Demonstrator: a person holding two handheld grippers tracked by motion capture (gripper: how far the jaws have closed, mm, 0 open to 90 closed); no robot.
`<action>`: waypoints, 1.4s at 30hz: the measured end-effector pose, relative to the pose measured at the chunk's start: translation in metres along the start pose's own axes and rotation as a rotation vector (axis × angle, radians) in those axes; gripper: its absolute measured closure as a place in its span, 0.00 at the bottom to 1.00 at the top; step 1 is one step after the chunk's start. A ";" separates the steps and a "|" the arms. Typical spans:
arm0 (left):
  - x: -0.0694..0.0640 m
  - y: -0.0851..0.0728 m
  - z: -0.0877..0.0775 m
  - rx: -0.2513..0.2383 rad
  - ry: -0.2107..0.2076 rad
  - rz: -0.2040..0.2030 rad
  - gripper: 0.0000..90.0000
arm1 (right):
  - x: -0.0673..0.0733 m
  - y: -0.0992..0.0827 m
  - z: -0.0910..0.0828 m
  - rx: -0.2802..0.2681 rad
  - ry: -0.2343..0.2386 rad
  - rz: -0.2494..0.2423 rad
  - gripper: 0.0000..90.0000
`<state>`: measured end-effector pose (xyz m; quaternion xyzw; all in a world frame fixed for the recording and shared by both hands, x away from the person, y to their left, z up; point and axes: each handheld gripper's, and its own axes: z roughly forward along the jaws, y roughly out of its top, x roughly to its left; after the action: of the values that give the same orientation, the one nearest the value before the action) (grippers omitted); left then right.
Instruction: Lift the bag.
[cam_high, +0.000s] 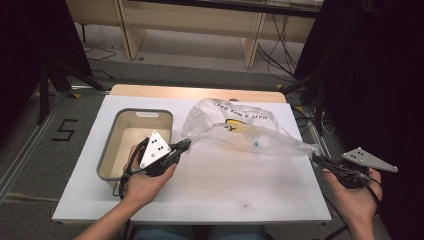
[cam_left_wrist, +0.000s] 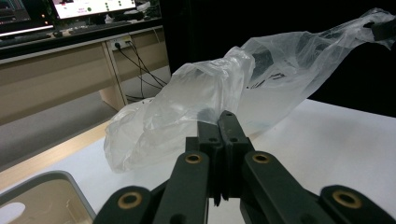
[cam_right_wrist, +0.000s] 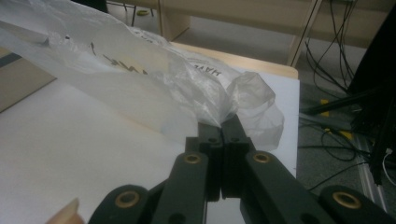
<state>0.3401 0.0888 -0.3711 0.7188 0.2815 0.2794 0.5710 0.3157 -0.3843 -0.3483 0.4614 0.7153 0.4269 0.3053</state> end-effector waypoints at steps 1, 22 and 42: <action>0.000 0.001 -0.001 -0.002 -0.001 0.004 0.99 | 0.000 0.001 -0.001 -0.003 -0.004 0.002 1.00; -0.002 0.032 -0.014 -0.101 -0.006 0.015 0.99 | -0.002 0.022 -0.008 -0.129 -0.066 0.004 1.00; 0.000 0.044 -0.016 -0.143 -0.005 0.004 0.99 | -0.001 0.035 -0.012 -0.204 -0.088 0.005 1.00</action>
<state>0.3325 0.0910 -0.3249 0.6774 0.2576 0.2981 0.6212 0.3196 -0.3815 -0.3118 0.4479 0.6529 0.4777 0.3807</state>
